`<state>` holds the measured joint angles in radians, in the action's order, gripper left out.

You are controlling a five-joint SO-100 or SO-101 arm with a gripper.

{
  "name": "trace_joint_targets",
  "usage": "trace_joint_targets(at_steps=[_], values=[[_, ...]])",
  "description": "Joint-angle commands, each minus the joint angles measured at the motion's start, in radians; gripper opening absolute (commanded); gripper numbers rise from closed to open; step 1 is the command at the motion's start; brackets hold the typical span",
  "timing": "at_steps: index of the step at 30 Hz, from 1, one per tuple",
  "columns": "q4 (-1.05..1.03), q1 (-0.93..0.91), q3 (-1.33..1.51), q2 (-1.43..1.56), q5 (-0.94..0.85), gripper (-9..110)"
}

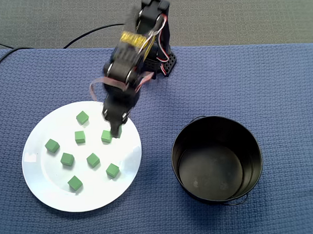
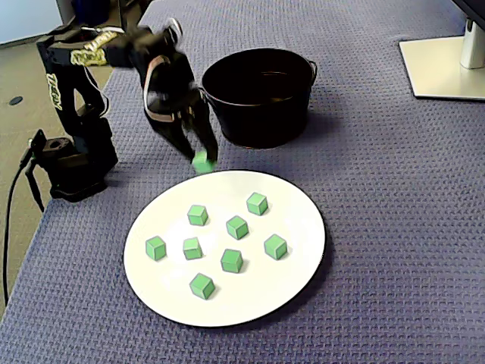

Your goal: Pick up the items on the white plate and put them in the black container.

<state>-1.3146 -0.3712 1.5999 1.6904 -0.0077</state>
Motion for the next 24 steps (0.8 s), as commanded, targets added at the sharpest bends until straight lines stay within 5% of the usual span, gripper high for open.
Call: trace_joint_targets(at_steps=[1, 10, 24], values=[[-0.066, 0.173, -0.173, 0.247, -0.049, 0], [-0.020, 0.669, -0.282, 0.123, -0.178, 0], [0.156, 0.807, -0.212, -0.253, -0.270, 1]])
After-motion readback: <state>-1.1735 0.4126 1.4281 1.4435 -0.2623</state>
